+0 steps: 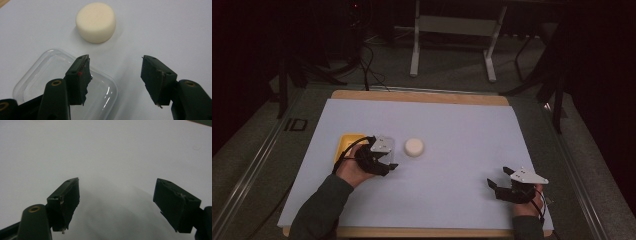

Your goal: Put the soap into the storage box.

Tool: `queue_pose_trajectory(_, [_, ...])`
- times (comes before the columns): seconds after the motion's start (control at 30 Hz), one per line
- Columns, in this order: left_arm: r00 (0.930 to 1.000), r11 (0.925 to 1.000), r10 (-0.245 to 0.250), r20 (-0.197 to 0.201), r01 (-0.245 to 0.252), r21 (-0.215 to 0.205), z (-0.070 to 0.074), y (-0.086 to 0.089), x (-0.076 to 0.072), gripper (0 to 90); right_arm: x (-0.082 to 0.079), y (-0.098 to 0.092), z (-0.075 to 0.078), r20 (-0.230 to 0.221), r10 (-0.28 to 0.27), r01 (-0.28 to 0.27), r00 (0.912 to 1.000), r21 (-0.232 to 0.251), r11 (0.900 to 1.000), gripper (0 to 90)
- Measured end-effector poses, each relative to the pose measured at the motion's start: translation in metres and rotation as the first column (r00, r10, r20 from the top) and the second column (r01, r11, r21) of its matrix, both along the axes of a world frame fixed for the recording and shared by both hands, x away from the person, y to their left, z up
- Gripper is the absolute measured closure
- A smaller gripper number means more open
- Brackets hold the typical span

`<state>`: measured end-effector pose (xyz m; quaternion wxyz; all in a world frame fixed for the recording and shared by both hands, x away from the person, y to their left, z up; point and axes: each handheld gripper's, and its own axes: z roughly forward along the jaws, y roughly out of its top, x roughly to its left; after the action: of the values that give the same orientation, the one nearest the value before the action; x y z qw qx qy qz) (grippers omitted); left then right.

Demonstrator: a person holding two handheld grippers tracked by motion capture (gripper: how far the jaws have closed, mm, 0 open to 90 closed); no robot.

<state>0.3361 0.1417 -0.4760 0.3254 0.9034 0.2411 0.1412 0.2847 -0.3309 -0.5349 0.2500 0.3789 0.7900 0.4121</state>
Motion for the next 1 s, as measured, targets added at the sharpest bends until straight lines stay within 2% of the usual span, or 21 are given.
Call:
queue_pose_trajectory(0.23, [0.9999,0.9992,0.012,0.0,-0.012,0.039,0.002,-0.011,0.009,38.1,0.0,0.0,0.0,0.002,0.0,0.0,1.0,-0.002,1.0,21.0])
queue_pose_trajectory(0.57, [0.9991,0.9969,0.003,-0.042,0.0,0.078,0.0,-0.018,0.023,36.7,-0.001,0.001,0.0,0.005,0.007,-0.007,1.0,-0.009,1.0,20.7])
queue_pose_trajectory(1.0, [0.9978,0.9934,0.005,-0.066,0.002,0.115,-0.003,-0.028,0.035,32.0,-0.001,0.002,0.0,0.005,0.015,-0.015,0.9999,-0.019,1.0,20.7])
